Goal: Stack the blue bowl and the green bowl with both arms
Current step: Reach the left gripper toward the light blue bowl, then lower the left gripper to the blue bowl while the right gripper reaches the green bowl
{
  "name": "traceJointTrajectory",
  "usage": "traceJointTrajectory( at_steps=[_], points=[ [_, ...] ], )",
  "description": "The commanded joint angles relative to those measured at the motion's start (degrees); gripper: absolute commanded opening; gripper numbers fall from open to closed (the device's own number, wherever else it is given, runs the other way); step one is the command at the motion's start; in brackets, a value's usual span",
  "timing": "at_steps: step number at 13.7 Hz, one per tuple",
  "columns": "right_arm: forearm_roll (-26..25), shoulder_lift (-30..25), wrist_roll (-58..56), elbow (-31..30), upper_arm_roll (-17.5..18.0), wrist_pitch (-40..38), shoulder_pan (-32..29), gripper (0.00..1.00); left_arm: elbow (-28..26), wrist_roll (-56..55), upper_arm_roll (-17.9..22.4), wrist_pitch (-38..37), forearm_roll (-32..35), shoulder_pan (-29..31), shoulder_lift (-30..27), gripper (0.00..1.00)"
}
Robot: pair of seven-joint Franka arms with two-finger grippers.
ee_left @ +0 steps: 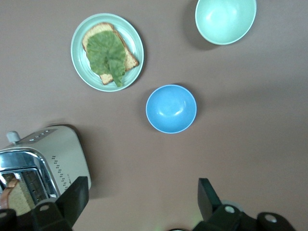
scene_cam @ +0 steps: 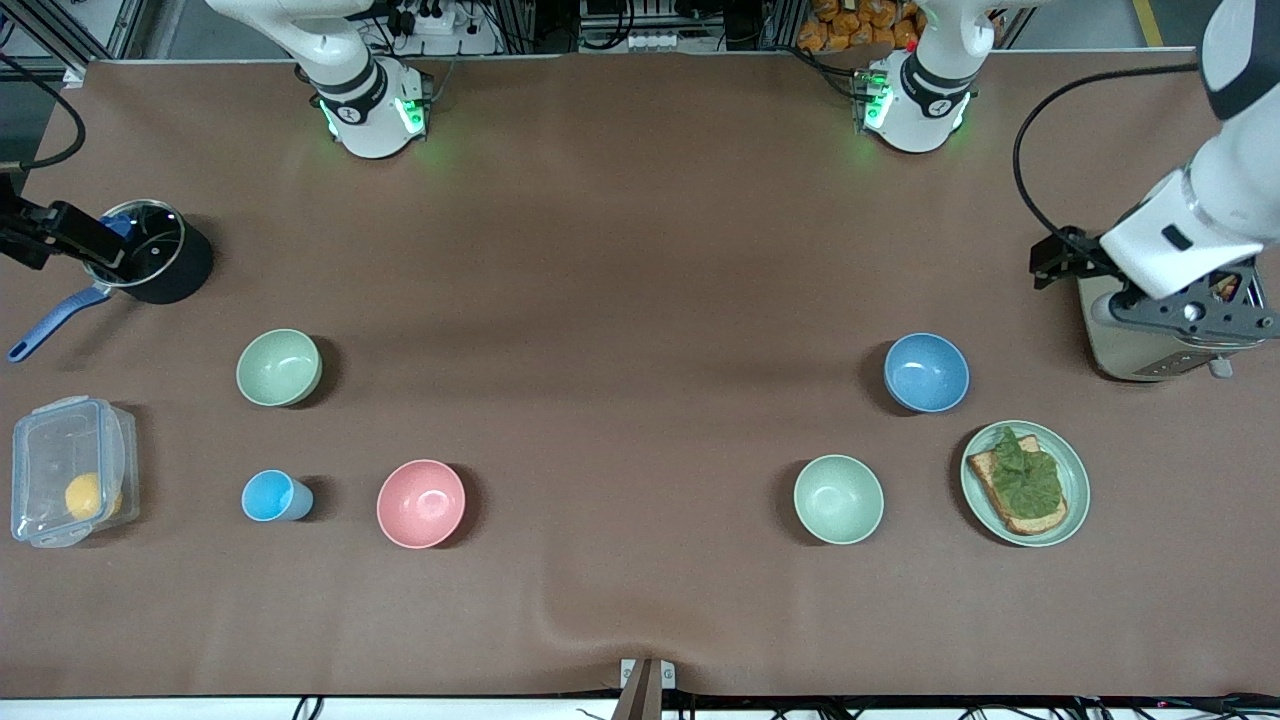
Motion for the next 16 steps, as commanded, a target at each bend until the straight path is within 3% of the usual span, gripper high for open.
traceJointTrajectory(
  at_steps=[1, 5, 8, 10, 13, 16],
  points=[
    [-0.01, 0.12, -0.13, -0.19, -0.05, -0.45, -0.43, 1.00, 0.71, -2.57, -0.36, 0.46, 0.64, 1.01, 3.17, 1.00],
    [-0.01, 1.08, -0.13, -0.36, -0.14, -0.63, -1.14, 1.00, -0.34, -4.70, -0.27, 4.49, -0.94, 2.34, 7.47, 1.00],
    [0.17, 2.93, 0.13, -0.54, -0.14, -0.72, -2.37, 1.00, -5.08, -4.87, -0.27, 7.74, -0.42, 2.51, 7.31, 1.00],
    [0.17, 3.11, -0.21, -0.54, -0.14, -0.54, -2.63, 1.00, -9.81, -5.05, -0.27, 11.69, -0.59, 2.86, 6.52, 1.00],
    [0.96, 8.20, -0.13, -0.18, 0.13, -0.98, -2.71, 1.00, -21.67, -6.81, -0.36, 23.18, -0.59, 3.39, 3.36, 1.00],
    [0.96, 9.52, -0.91, -0.54, -0.05, -1.16, -3.77, 1.00, -27.84, -6.81, -0.27, 31.19, -0.33, 4.01, 5.01, 1.00]
  ],
)
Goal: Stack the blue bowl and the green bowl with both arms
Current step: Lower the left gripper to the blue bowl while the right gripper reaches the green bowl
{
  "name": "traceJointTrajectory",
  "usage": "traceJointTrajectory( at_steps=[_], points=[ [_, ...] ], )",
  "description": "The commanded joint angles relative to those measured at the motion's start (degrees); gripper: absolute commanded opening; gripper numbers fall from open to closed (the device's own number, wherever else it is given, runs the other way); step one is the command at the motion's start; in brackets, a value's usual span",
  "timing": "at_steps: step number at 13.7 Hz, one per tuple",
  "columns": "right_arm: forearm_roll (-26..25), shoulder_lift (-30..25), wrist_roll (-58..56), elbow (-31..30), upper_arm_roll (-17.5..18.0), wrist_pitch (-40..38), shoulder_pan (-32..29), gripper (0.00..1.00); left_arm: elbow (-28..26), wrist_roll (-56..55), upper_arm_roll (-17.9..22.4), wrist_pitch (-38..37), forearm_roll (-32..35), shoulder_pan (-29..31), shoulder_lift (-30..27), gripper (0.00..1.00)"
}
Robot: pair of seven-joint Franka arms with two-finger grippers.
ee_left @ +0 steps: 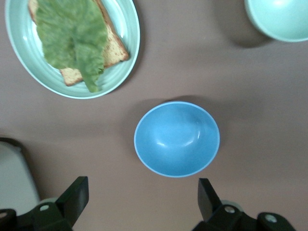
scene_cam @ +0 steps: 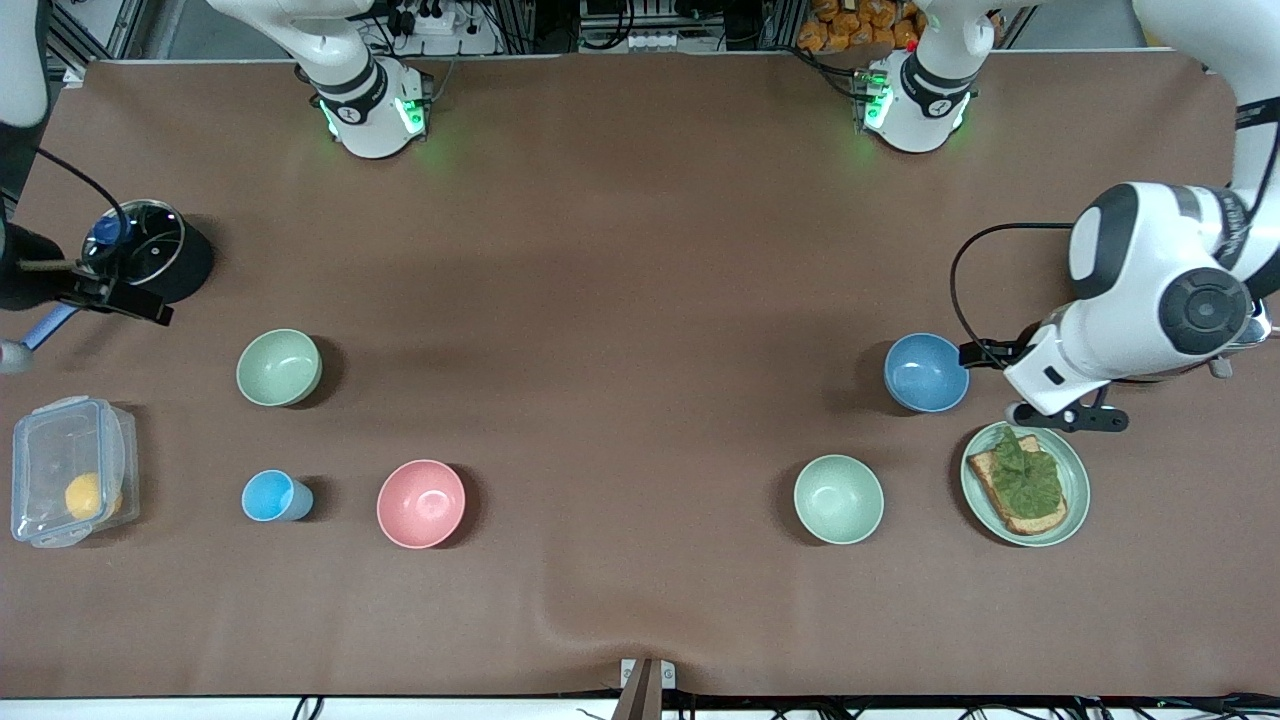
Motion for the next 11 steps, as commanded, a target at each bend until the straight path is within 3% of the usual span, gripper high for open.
traceJointTrajectory(
  at_steps=[1, 3, 7, 9, 11],
  points=[
    [0.53, 1.37, -1.67, 0.15, 0.34, -1.50, -2.05, 1.00, -7.77, -0.78, -0.38, 8.16, 0.01, 1.62, -0.18, 1.00],
    [0.27, 3.74, -7.18, 0.15, 0.34, -4.84, -4.41, 1.00, -7.80, -0.69, -0.38, 10.48, 0.01, 3.46, 3.16, 1.00],
    [0.79, 8.23, -18.80, -0.20, 0.42, -4.15, -11.35, 1.00, -7.62, -1.48, -0.29, 14.25, 0.01, 3.91, 7.65, 1.00],
    [0.79, 8.24, -21.43, -3.69, 0.43, -1.44, -13.12, 1.00, -7.62, -2.09, -0.21, 14.78, 0.36, 3.30, 8.62, 1.00],
    [0.79, 7.98, -27.49, -8.26, 0.43, 2.25, -15.49, 1.00, -7.62, -4.98, -0.38, 15.92, 5.79, 3.12, 11.07, 1.00]
  ],
)
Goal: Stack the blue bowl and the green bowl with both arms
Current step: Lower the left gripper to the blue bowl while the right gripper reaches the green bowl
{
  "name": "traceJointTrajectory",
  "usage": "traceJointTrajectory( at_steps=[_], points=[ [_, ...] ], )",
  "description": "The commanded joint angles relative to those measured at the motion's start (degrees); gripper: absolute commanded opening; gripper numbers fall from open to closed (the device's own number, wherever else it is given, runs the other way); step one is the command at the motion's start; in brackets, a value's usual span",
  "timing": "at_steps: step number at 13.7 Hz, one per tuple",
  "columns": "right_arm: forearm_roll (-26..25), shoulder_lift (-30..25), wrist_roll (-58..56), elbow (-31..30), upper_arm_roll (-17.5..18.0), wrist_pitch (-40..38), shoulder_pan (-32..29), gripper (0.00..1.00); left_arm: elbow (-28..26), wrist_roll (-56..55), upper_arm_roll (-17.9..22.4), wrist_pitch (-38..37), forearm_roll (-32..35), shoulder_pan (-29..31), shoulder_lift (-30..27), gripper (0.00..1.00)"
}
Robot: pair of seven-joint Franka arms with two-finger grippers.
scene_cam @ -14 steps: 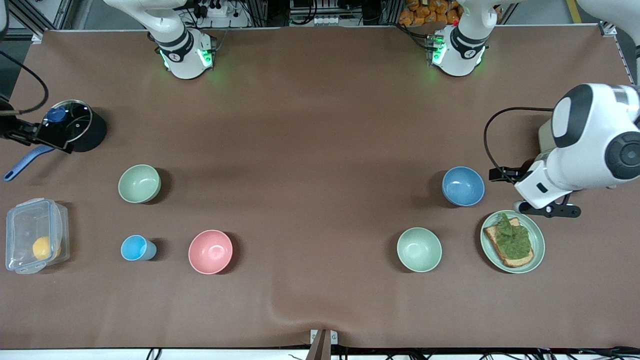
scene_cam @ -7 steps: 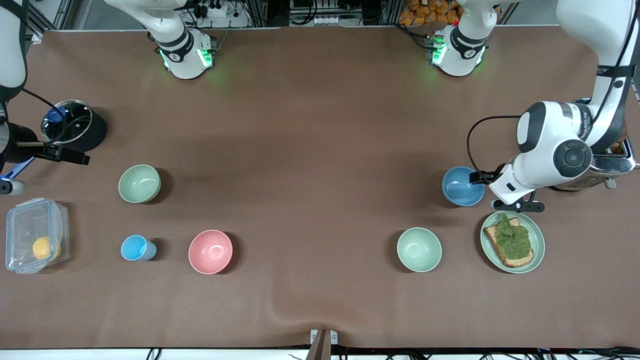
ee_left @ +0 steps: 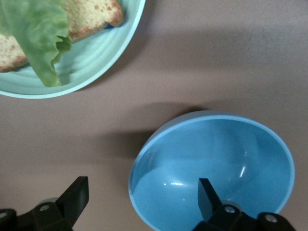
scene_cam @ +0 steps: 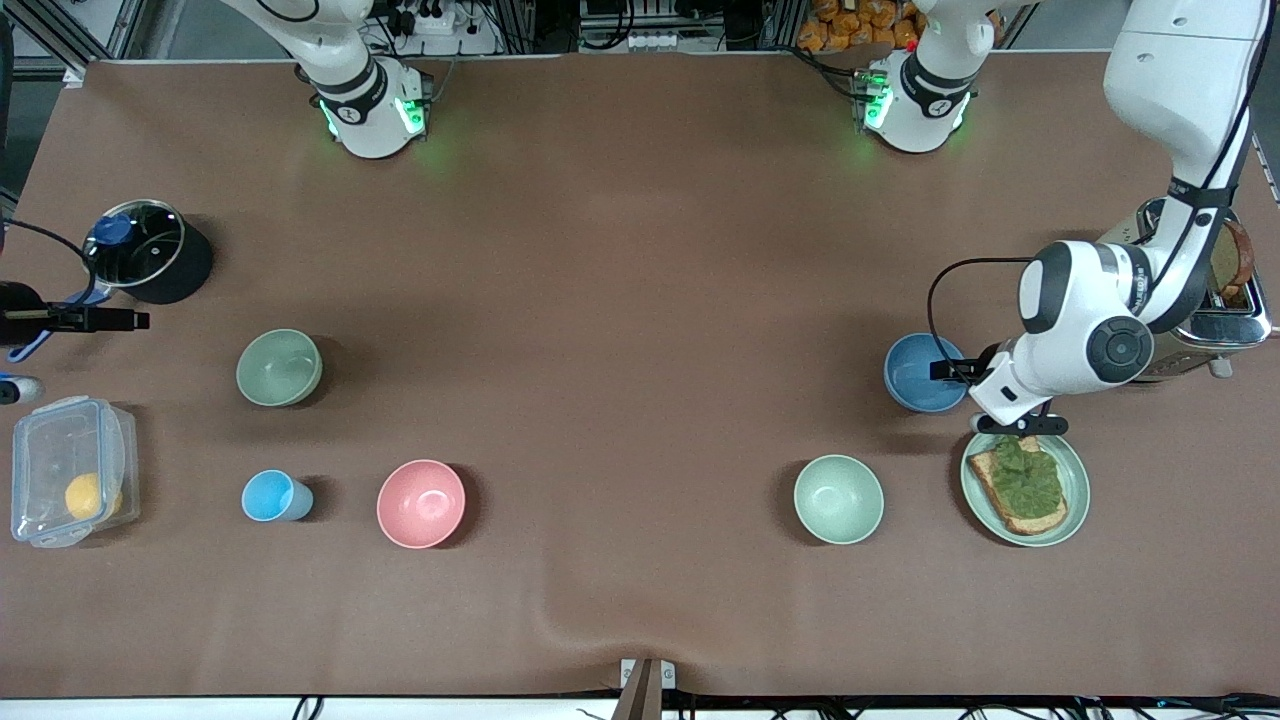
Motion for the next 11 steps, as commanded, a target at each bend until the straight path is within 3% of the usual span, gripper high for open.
traceJointTrajectory(
  at_steps=[1, 6, 7, 8, 9, 11],
  points=[
    [0.80, -1.52, -5.04, -6.74, 0.70, 4.82, -3.11, 1.00, 0.33, -5.82, -0.57, 1.46, 5.33, -0.45, 2.55, 1.00],
    [1.33, -3.10, -10.76, -19.39, 0.79, 16.95, -6.10, 1.00, 0.33, -7.42, -0.49, 1.90, 6.57, -1.33, 4.14, 1.00],
    [2.29, -3.36, -10.76, -20.81, 0.71, 18.36, -6.02, 1.00, 0.33, -7.51, -0.49, 1.99, 6.49, -1.33, 4.14, 0.88],
    [3.34, -3.28, -10.76, -22.39, 0.79, 20.63, -6.10, 1.00, 0.33, -7.42, -0.57, 1.99, 6.57, -1.15, 4.14, 0.46],
    [5.35, -3.37, -10.76, -24.49, 0.79, 23.79, -6.02, 1.00, 0.33, -7.51, -0.58, 1.90, 6.57, -1.07, 4.05, 0.24],
    [7.13, -2.94, -10.06, -26.88, 0.79, 29.76, -5.32, 1.00, 0.33, -7.42, -0.58, 1.90, 6.57, -1.07, 4.05, 0.11]
  ],
)
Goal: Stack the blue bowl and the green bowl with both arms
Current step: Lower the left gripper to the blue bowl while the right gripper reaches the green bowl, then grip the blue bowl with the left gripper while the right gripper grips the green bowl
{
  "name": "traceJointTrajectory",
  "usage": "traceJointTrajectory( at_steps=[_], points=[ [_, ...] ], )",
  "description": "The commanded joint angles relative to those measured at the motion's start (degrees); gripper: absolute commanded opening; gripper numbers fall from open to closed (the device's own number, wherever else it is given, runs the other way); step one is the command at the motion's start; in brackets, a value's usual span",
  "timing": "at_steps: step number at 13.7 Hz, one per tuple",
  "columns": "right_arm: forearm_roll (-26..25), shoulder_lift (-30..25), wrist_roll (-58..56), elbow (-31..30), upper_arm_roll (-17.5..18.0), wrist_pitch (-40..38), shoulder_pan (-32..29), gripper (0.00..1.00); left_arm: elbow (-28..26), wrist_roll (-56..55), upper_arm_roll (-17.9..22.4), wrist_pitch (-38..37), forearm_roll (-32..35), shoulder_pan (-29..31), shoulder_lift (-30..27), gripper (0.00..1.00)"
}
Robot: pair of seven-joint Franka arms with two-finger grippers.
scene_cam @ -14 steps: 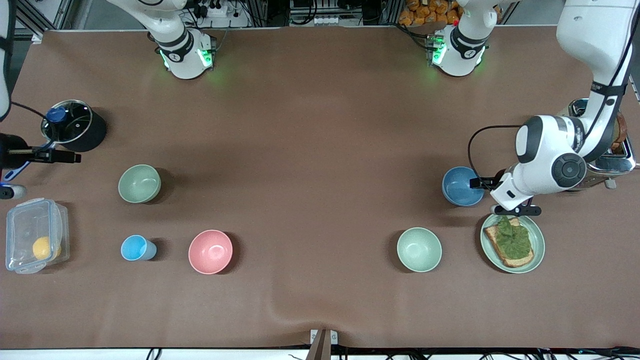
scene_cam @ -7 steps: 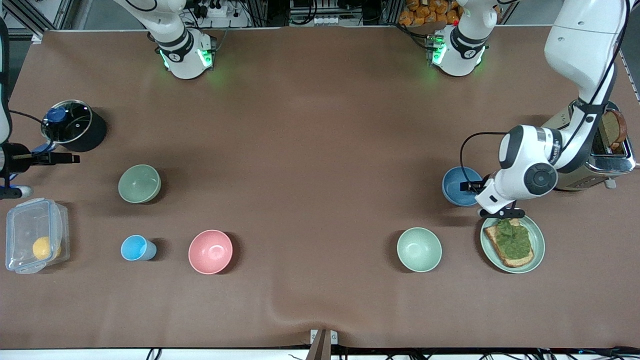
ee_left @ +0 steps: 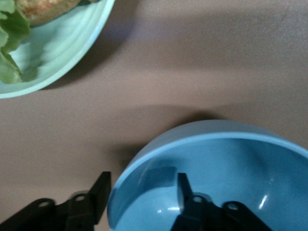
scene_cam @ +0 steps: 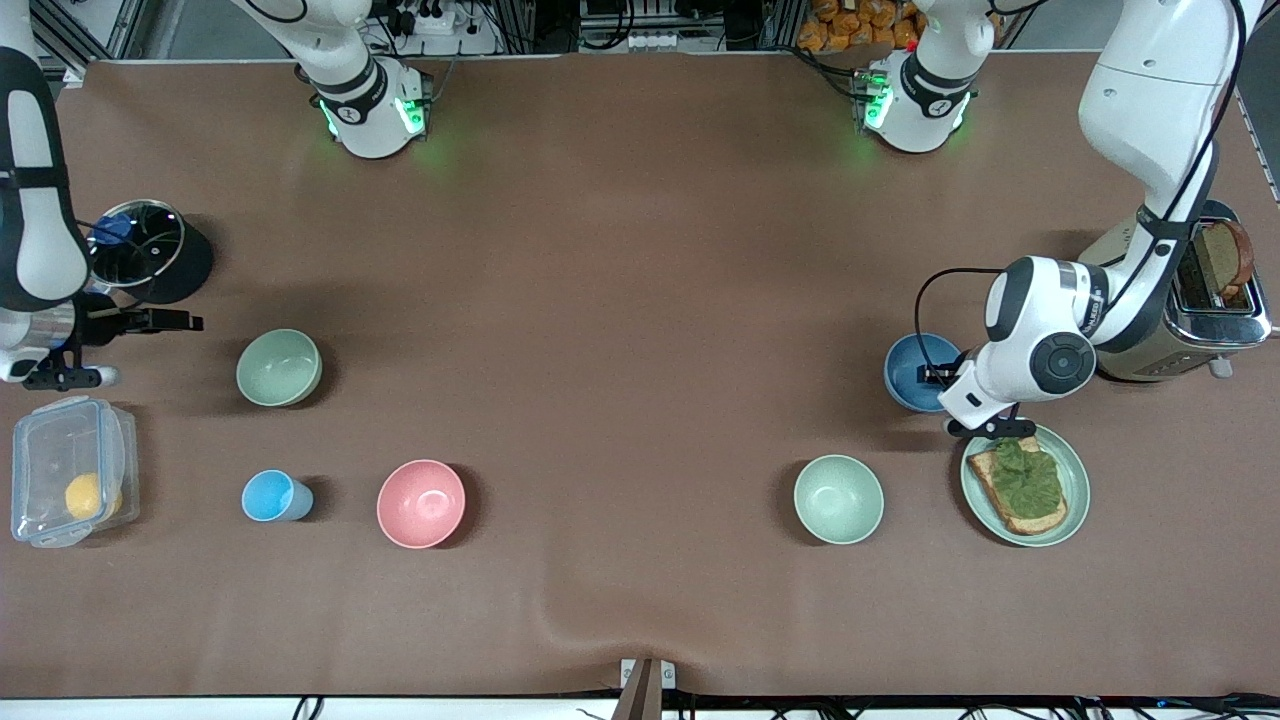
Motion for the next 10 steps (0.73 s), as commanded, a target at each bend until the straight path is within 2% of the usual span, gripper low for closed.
traceJointTrajectory(
  at_steps=[1, 2, 5, 7, 9, 10],
  points=[
    [1.94, -0.57, -0.09, -4.42, 0.68, 8.76, -0.19, 1.00, 0.20, -1.40, -0.23, 0.25, 1.67, 0.21, -0.20, 0.05],
    [2.64, 1.10, 0.00, -4.42, 0.76, 11.40, 0.16, 1.00, 0.20, -1.40, -0.23, 0.25, 1.67, 0.21, -0.29, 0.00],
    [4.83, 2.61, 0.26, -6.08, 0.68, 12.75, 1.74, 0.89, 0.20, -1.40, -0.23, 0.25, 1.58, 0.56, -0.56, 0.00],
    [6.77, 3.40, 0.35, -6.88, 0.68, 15.54, 2.62, 0.86, 0.46, -1.05, -0.23, -0.27, 1.32, 0.65, -1.08, 0.00],
    [6.95, 5.58, 0.35, -7.58, 0.76, 19.50, 2.36, 0.69, 1.95, -0.70, -0.15, -2.45, 0.79, 1.34, -3.10, 0.00],
    [6.95, 5.94, 0.35, -7.59, 0.76, 19.60, 2.53, 0.52, 3.61, -0.35, -0.49, -5.61, 0.71, 2.13, -3.98, 0.00]
  ],
)
